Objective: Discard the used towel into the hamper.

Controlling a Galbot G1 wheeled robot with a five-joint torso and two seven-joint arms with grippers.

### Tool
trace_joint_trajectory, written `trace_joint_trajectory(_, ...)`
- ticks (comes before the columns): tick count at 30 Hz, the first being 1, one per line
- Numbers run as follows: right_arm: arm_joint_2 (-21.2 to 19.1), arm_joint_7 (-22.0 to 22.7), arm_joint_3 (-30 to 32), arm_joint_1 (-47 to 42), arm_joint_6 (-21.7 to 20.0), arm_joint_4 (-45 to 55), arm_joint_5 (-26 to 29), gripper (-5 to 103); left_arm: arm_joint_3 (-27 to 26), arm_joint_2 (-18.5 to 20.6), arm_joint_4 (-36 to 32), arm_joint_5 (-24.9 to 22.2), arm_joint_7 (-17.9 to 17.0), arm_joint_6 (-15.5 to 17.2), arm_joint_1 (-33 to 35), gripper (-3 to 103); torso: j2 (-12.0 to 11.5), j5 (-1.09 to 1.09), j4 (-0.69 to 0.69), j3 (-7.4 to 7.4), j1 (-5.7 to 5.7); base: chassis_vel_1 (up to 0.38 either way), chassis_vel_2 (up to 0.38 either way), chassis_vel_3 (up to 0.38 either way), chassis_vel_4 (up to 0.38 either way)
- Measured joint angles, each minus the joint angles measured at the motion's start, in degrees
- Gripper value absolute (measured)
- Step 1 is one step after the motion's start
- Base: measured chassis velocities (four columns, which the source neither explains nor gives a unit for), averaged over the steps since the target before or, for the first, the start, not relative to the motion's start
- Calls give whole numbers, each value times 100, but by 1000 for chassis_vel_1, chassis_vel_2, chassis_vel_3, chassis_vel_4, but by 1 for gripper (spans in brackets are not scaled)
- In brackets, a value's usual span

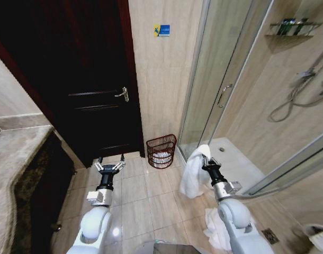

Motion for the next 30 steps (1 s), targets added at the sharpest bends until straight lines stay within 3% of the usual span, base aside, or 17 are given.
trace_joint_trajectory(16,58,0,-39,58,-16,-60,-44,3,-4,9,-27,-83,89,227,21,100,0,0,-1,0,-1,-79,84,76,-78)
trace_joint_trajectory(30,49,0,-37,81,-21,-84,-34,3,25,-22,45,-51,61,134,-19,100,0,1,1,0,0,-43,113,121,-42)
